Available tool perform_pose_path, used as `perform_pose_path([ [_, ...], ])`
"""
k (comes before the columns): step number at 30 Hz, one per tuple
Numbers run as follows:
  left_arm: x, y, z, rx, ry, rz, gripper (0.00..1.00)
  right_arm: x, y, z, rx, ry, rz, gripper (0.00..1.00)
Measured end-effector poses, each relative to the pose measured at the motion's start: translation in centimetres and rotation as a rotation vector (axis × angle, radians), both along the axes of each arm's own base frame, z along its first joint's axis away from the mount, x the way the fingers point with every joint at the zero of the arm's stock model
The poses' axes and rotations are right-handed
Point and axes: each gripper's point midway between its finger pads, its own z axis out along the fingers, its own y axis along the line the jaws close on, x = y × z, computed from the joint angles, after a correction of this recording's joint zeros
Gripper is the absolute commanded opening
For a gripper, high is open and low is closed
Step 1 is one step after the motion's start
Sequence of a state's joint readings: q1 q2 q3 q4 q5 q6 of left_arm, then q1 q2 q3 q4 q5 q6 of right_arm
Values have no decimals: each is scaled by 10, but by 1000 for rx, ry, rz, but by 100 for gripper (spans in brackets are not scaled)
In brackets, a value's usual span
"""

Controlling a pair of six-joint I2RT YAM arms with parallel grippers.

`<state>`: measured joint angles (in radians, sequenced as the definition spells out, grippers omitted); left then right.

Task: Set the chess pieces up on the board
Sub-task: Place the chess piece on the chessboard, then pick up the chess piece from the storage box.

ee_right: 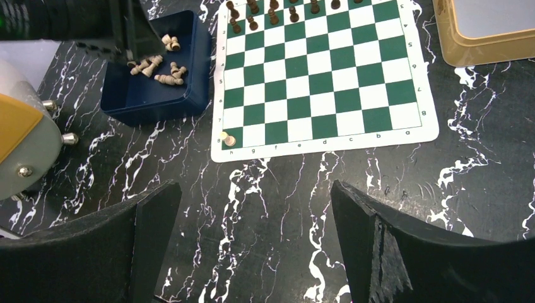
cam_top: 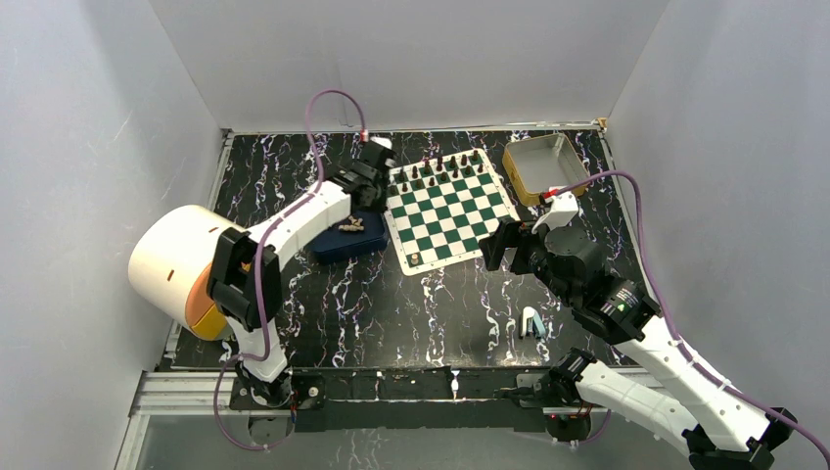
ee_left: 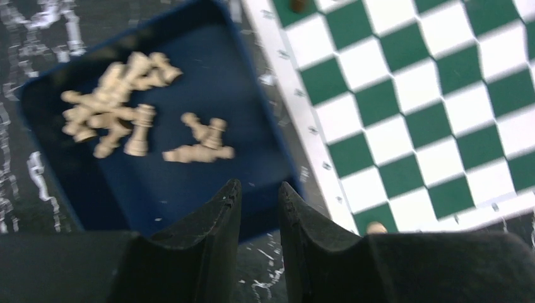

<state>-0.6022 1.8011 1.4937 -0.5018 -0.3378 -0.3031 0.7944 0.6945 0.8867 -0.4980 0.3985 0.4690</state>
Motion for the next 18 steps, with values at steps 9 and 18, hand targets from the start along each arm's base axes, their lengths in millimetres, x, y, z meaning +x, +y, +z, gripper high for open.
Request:
perform_pose_path([
  [9,32,73,3,-52,-47,313,28,-1,2,0,8,4,13,99],
  [18,37,92,-26,-145,-57,539,25,-3,1,3,16,-4,14,99],
])
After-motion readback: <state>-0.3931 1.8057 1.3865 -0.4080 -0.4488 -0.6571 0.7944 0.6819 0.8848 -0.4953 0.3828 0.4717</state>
